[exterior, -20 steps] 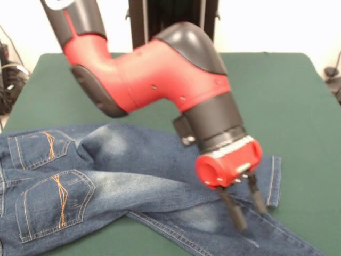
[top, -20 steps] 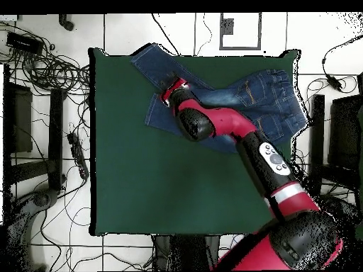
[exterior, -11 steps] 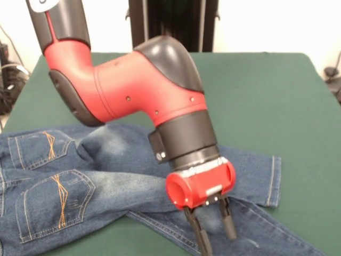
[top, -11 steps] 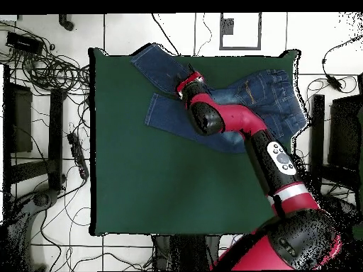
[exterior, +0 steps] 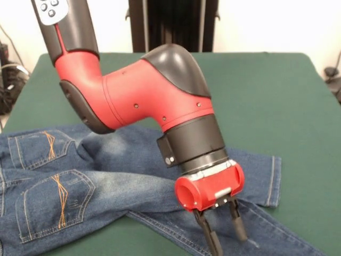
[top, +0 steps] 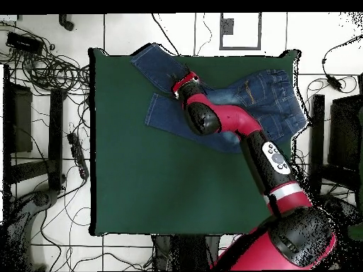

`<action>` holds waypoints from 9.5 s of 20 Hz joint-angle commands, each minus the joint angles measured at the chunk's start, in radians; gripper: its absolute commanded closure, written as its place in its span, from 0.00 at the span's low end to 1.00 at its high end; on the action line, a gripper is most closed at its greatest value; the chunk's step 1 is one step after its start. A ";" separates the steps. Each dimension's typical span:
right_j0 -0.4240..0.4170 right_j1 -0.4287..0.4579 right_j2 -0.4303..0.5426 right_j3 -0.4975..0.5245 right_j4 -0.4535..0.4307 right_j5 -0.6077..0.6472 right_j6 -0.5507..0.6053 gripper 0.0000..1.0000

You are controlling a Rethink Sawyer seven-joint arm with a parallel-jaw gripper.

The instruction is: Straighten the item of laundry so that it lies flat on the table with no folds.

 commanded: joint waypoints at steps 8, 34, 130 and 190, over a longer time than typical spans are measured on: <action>-0.068 0.027 0.193 0.199 -0.048 0.015 0.026 0.00; 0.297 0.017 -0.298 -0.198 0.040 -0.033 0.303 0.00; 0.416 0.007 -0.557 -0.195 0.938 0.806 0.222 1.00; 0.393 -0.210 -0.424 0.054 1.194 0.808 0.165 1.00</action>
